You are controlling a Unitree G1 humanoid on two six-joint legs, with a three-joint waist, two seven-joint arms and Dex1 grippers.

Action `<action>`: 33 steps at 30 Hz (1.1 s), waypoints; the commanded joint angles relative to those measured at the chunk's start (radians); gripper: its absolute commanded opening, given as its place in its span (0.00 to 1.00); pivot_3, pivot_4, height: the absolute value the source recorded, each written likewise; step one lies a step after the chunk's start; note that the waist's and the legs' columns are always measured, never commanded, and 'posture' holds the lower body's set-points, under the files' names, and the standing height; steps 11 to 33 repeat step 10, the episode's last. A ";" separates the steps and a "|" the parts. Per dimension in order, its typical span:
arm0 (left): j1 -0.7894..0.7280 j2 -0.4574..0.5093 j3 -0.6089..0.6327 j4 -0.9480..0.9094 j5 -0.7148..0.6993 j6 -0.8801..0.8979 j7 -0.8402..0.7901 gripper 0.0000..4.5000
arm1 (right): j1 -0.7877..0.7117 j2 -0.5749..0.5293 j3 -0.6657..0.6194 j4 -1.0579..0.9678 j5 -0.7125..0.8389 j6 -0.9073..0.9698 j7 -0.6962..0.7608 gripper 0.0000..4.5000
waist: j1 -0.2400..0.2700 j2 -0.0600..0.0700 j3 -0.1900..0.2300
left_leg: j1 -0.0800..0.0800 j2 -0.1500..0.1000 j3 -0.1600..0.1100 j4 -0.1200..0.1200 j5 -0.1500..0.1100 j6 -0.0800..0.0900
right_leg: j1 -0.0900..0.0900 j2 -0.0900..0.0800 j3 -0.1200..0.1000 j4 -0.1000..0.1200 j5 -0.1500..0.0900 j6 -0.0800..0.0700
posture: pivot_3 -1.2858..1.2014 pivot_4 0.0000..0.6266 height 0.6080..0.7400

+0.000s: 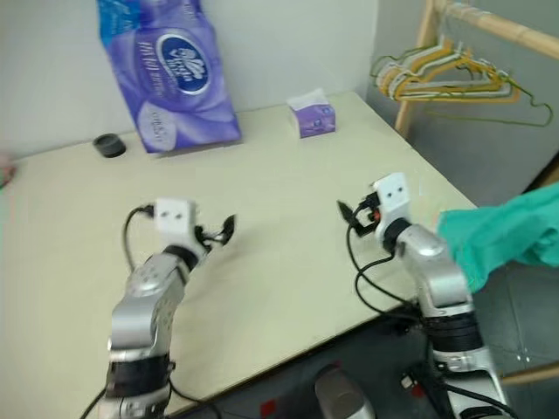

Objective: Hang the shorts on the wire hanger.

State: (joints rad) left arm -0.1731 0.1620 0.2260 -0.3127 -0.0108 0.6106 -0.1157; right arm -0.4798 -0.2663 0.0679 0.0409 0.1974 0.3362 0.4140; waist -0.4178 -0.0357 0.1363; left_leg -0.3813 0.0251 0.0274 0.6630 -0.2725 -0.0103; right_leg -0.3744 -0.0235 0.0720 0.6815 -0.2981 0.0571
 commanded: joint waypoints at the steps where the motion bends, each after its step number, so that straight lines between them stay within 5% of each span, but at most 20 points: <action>1: 0.036 -0.018 0.024 -0.068 0.016 -0.022 0.072 1.00 | -0.036 0.041 0.026 0.113 -0.036 -0.149 0.026 1.00 | 0.055 -0.003 -0.002 | -0.001 0.000 -0.002 0.000 0.000 0.000 | 0.000 0.000 -0.002 0.000 0.002 -0.001 | 0.44 0.07 1.00; 9: 0.021 0.001 0.045 -0.039 0.006 -0.060 0.114 1.00 | -0.108 0.095 0.045 0.349 -0.061 -0.314 0.107 1.00 | 0.197 -0.005 -0.006 | -0.001 0.000 -0.005 0.002 0.003 0.000 | 0.000 0.004 -0.004 -0.001 0.008 -0.005 | 0.48 0.06 1.00; 33: 0.026 0.003 0.042 -0.040 0.008 -0.065 0.114 1.00 | -0.108 0.097 0.043 0.358 -0.061 -0.321 0.112 1.00 | 0.197 -0.005 -0.006 | -0.002 0.000 -0.005 0.002 0.003 0.000 | -0.001 0.004 -0.004 -0.001 0.008 -0.005 | 0.49 0.05 1.00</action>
